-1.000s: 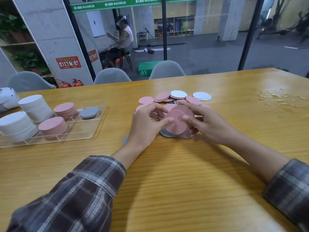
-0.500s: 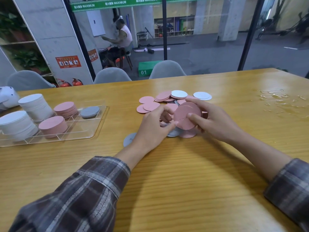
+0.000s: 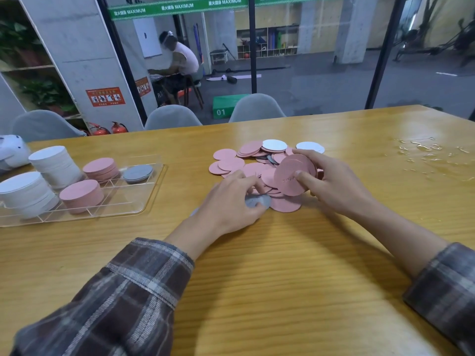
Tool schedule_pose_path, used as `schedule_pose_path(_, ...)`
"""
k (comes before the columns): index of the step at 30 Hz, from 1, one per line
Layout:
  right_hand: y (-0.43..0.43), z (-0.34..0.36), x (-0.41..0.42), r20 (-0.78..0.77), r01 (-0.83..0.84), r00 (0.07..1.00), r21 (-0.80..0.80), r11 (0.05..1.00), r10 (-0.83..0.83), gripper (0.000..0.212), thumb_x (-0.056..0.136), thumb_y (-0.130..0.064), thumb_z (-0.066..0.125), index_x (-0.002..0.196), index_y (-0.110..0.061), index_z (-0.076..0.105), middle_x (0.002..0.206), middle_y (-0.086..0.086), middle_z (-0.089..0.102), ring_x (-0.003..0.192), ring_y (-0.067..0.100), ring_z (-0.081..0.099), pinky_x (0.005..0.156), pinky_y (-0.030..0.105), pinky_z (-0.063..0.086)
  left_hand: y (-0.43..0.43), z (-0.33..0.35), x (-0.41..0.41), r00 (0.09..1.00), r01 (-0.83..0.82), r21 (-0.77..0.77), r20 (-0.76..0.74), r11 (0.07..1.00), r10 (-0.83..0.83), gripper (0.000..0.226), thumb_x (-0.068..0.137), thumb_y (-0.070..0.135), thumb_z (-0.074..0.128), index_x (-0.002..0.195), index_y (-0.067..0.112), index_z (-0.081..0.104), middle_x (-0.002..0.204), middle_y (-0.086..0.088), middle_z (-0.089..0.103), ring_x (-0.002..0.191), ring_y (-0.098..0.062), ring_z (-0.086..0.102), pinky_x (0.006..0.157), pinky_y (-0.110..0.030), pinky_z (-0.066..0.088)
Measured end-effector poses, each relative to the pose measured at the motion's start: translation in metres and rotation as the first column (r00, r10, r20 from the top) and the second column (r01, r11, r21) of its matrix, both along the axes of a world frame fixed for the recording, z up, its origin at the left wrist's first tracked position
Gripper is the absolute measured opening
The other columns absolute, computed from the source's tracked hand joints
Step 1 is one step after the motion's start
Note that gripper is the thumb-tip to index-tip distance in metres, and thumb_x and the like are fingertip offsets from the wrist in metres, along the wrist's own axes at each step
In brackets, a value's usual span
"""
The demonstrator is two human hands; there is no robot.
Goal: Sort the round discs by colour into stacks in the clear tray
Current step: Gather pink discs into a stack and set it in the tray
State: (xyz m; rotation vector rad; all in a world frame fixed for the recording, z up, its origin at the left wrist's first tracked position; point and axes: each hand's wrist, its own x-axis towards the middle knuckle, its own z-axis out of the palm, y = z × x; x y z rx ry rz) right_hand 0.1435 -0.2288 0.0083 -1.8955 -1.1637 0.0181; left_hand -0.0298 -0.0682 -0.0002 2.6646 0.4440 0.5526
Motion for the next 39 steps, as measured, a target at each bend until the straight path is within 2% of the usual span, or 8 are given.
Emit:
schedule_pose_path(5, 0.001, 0.001, 0.000, -0.001, 0.026, 1.000, 0.027, 0.999, -0.026, 0.046, 0.096, -0.023, 0.062, 0.140, -0.036, 0.057, 0.104, -0.009, 0.070, 0.079, 0.018, 0.066, 0.078, 0.030, 0.052, -0.002, -0.011, 0.003, 0.988, 0.086, 0.139, 0.117, 0.987, -0.103, 0.028, 0.087, 0.045, 0.072, 0.109, 0.028, 0.072, 0.104, 0.010, 0.058, 0.102, -0.012, 0.059, 0.090, -0.040, 0.051)
schedule_pose_path(9, 0.000, 0.001, 0.002, 0.008, 0.042, 0.999, 0.022, 0.999, -0.042, 0.046, 0.097, -0.023, 0.062, 0.142, -0.034, 0.056, 0.105, -0.008, 0.070, 0.077, 0.011, 0.065, 0.077, 0.027, 0.050, -0.007, -0.015, 0.007, 0.967, 0.244, 0.127, 0.040, 0.962, -0.250, 0.025, 0.096, 0.043, 0.069, 0.118, 0.033, 0.076, 0.115, 0.011, 0.057, 0.110, -0.010, 0.051, 0.092, -0.034, 0.048)
schedule_pose_path(15, 0.000, 0.001, 0.000, 0.020, 0.039, 0.999, -0.006, 0.999, -0.039, 0.046, 0.097, -0.023, 0.062, 0.142, -0.035, 0.055, 0.105, -0.007, 0.071, 0.080, 0.014, 0.066, 0.079, 0.029, 0.051, -0.005, -0.014, 0.006, 0.952, 0.285, 0.024, 0.112, 0.958, -0.285, 0.027, 0.087, 0.053, 0.070, 0.089, 0.029, 0.080, 0.102, 0.016, 0.060, 0.102, -0.006, 0.055, 0.087, -0.033, 0.049)
schedule_pose_path(19, 0.000, 0.001, -0.002, 0.030, 0.020, 0.999, 0.006, 1.000, -0.020, 0.046, 0.097, -0.021, 0.062, 0.141, -0.034, 0.056, 0.106, -0.008, 0.070, 0.083, 0.016, 0.066, 0.082, 0.033, 0.054, -0.006, -0.014, 0.006, 0.955, 0.276, -0.082, 0.136, 0.958, -0.264, 0.023, 0.084, 0.044, 0.080, 0.076, 0.024, 0.071, 0.087, 0.012, 0.063, 0.088, -0.011, 0.058, 0.077, -0.040, 0.051)
schedule_pose_path(24, 0.002, -0.001, -0.001, 0.017, 0.006, 1.000, 0.012, 1.000, -0.006, 0.046, 0.098, -0.023, 0.063, 0.142, -0.034, 0.055, 0.107, -0.010, 0.069, 0.078, 0.016, 0.066, 0.078, 0.032, 0.052, -0.004, -0.010, 0.004, 0.974, 0.220, 0.025, 0.043, 0.975, -0.221, 0.035, 0.082, 0.063, 0.074, 0.099, 0.032, 0.075, 0.095, 0.018, 0.061, 0.094, -0.008, 0.053, 0.083, -0.040, 0.051)
schedule_pose_path(28, 0.002, -0.002, -0.001, 0.007, -0.012, 1.000, 0.012, 1.000, 0.012, 0.047, 0.099, -0.023, 0.062, 0.143, -0.035, 0.054, 0.111, -0.015, 0.065, 0.076, -0.001, 0.060, 0.075, 0.024, 0.043, -0.005, -0.006, 0.004, 0.980, 0.198, 0.118, -0.048, 0.973, -0.193, 0.054, 0.082, 0.069, 0.072, 0.120, 0.032, 0.075, 0.112, 0.019, 0.065, 0.101, -0.007, 0.049, 0.090, -0.036, 0.048)
schedule_pose_path(35, 0.002, 0.000, -0.003, -0.043, -0.060, 0.997, -0.002, 0.998, 0.060, 0.045, 0.100, -0.022, 0.061, 0.141, -0.041, 0.054, 0.101, -0.027, 0.061, 0.070, -0.008, 0.058, 0.070, 0.018, 0.041, -0.006, -0.003, 0.004, 0.980, 0.199, -0.194, 0.047, 0.961, -0.193, 0.042, 0.075, 0.037, 0.092, 0.115, 0.032, 0.078, 0.093, 0.019, 0.057, 0.086, -0.007, 0.055, 0.077, -0.014, 0.044)
schedule_pose_path(39, 0.002, 0.001, -0.008, -0.053, -0.094, 0.994, -0.004, 0.996, 0.093, 0.042, 0.101, -0.018, 0.060, 0.137, -0.040, 0.058, 0.102, -0.007, 0.068, 0.074, 0.019, 0.064, 0.066, 0.026, 0.050, 0.001, 0.000, 0.003, 0.981, 0.188, -0.350, 0.108, 0.918, -0.159, 0.017, 0.083, 0.019, 0.085, 0.098, 0.024, 0.078, 0.089, 0.002, 0.068, 0.070, -0.010, 0.056, 0.067, -0.020, 0.048)
